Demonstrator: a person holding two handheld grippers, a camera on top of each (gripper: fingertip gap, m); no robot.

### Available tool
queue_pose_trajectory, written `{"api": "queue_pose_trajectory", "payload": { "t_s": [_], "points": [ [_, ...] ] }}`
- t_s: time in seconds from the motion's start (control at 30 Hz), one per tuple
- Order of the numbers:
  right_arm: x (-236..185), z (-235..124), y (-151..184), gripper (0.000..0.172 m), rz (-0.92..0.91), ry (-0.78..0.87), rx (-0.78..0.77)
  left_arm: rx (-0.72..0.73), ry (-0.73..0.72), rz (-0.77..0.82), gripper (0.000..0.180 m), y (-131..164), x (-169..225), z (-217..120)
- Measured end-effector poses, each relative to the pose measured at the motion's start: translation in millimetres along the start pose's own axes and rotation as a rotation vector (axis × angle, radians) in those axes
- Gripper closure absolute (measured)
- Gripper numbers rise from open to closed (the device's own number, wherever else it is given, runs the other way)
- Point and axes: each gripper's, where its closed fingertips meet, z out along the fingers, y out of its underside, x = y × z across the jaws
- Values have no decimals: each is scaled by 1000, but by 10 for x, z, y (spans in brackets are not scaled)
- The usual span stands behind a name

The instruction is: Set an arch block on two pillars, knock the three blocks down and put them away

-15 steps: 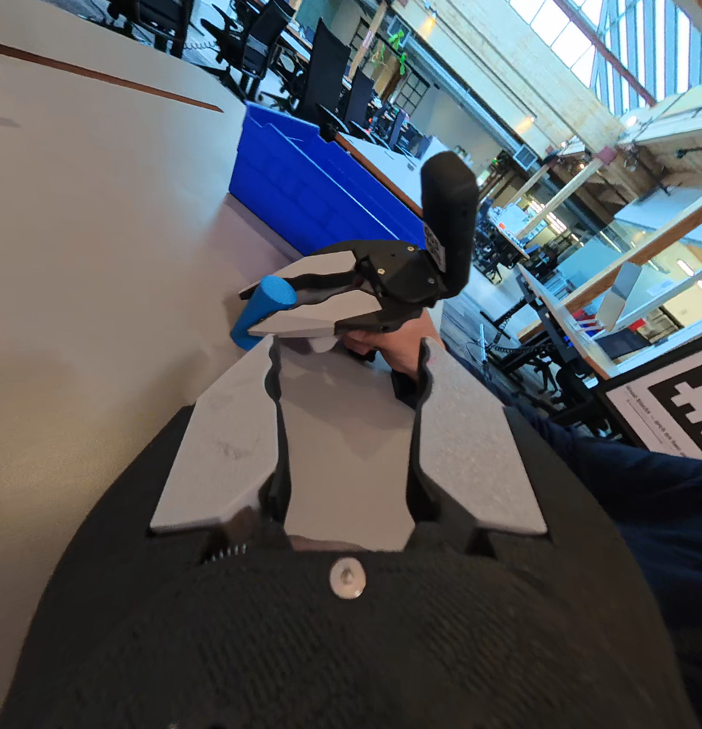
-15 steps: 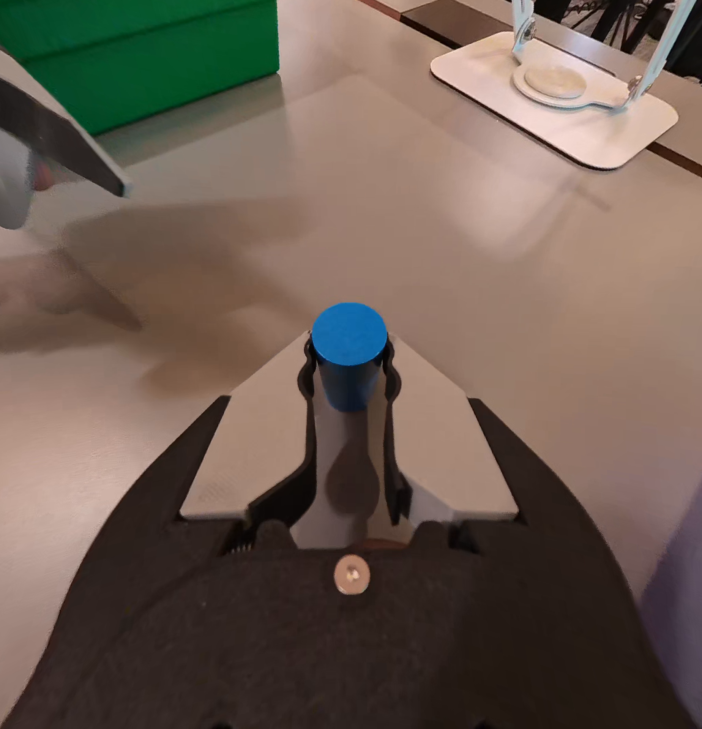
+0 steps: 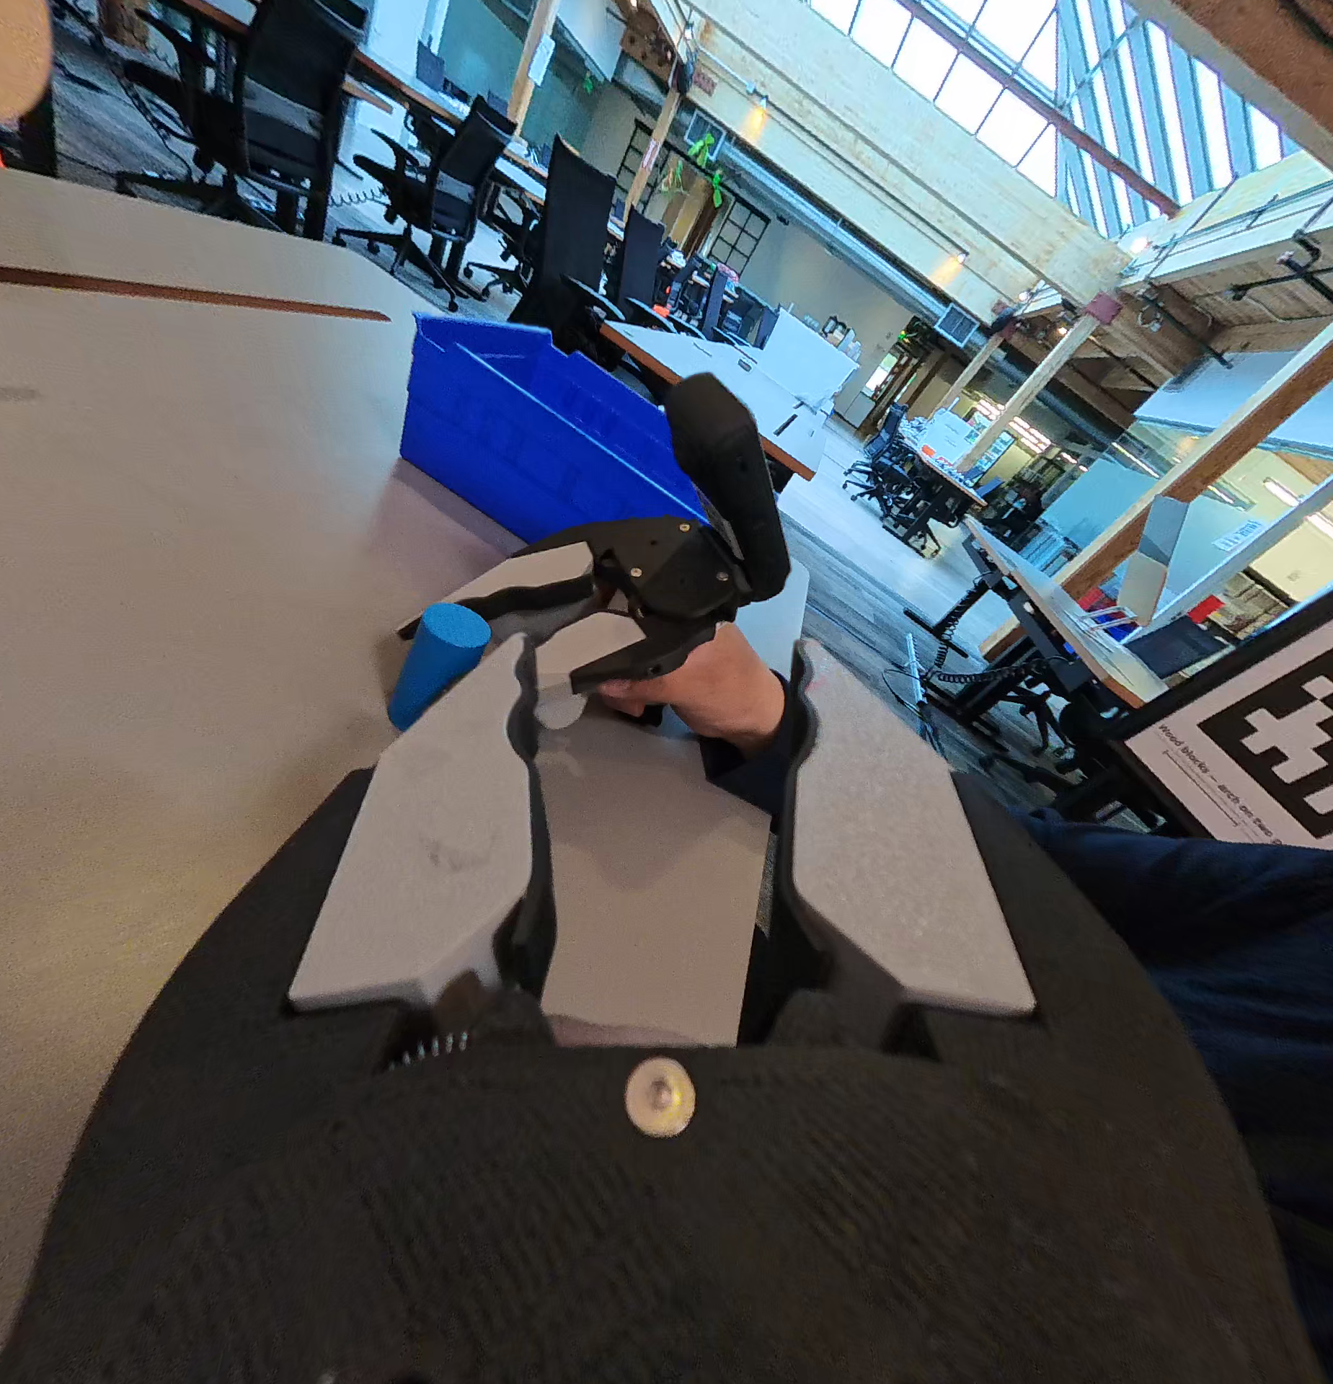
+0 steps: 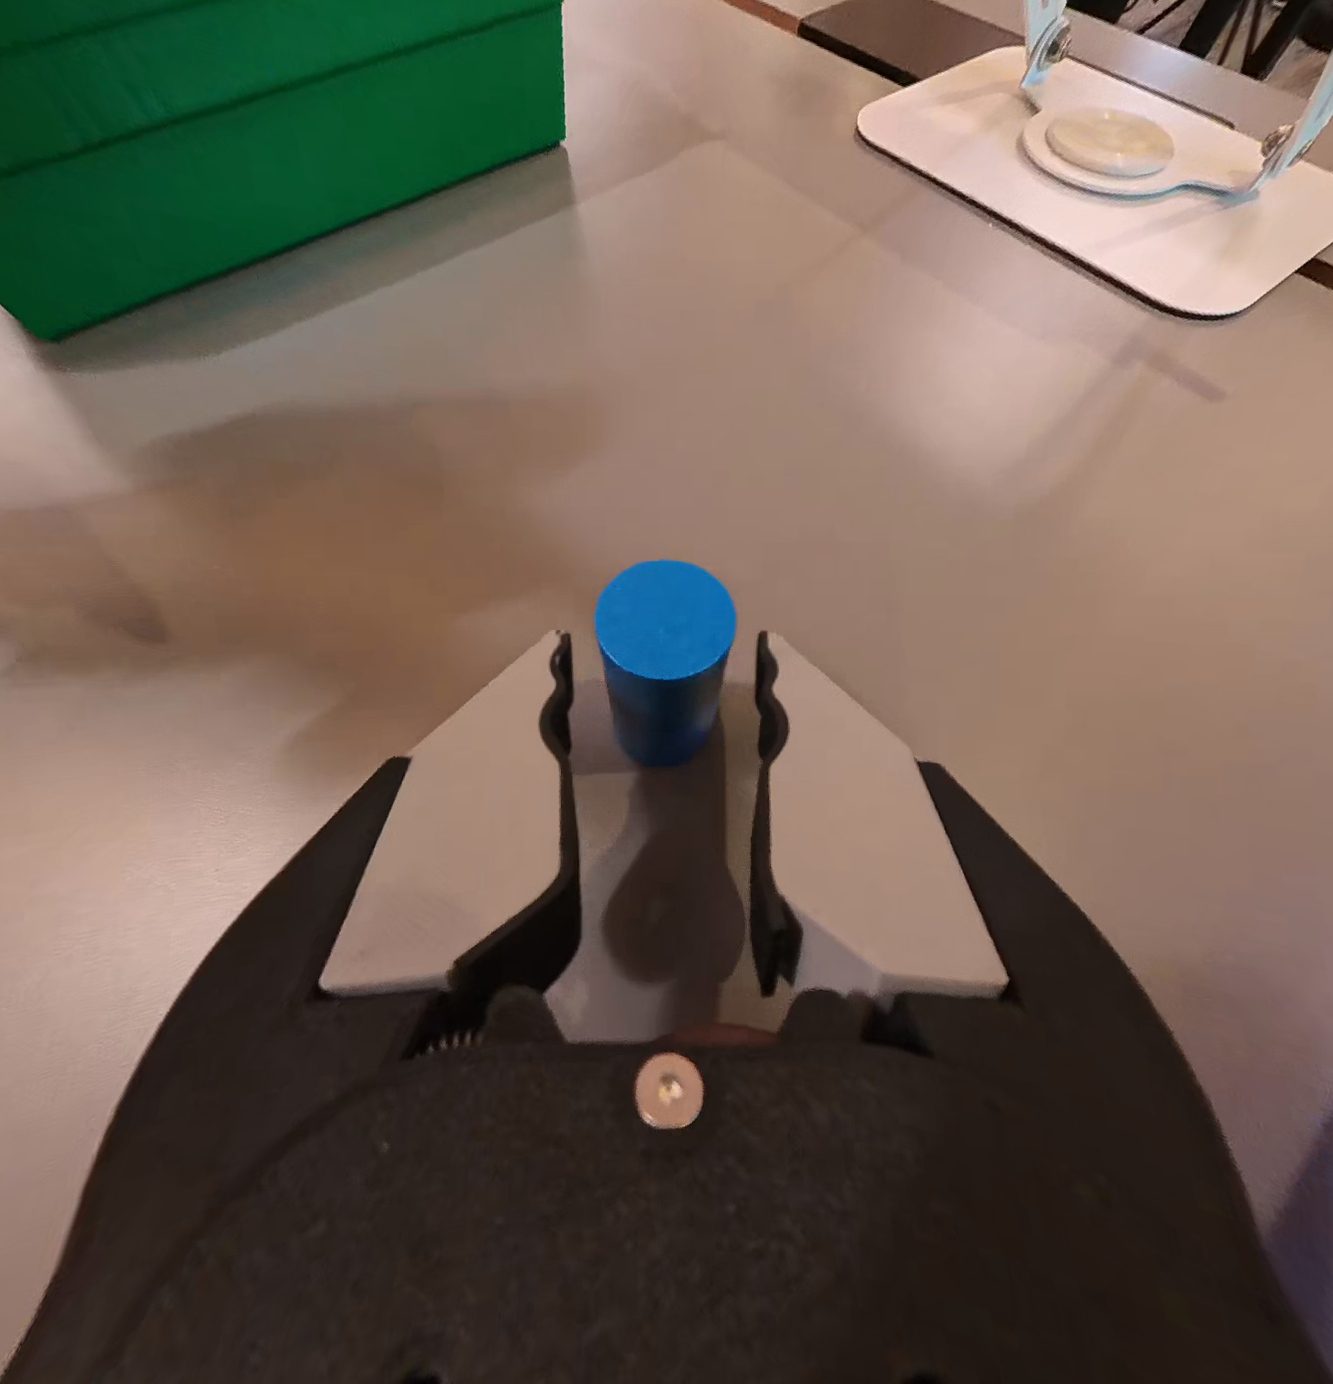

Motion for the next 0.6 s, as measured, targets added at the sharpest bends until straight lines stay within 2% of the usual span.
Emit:
{"api": "queue_pose_trajectory", "payload": {
  "t_s": [0.1,0.2,0.27,0.37,0.47,0.6],
  "points": [
    [-42,-82,-127,112,28,-43,81,32,5,4,115,-101,37,-106],
    [-80,-266,-369,111,54,-87,241,106,42,20,114,-321,184,-327],
    [-41,-371,-460,110,59,-74,310,172,4,64,114,-489,211,-542],
    [0,-476,-548,111,49,-45,376,230,-168,174,114,-667,78,-899],
    [13,-502,-564,114,25,-14,389,242,-448,291,114,-765,-240,-1306],
    [-1,-452,-522,115,6,2,358,167,-727,356,112,-719,-652,-1717]
  ]
}}
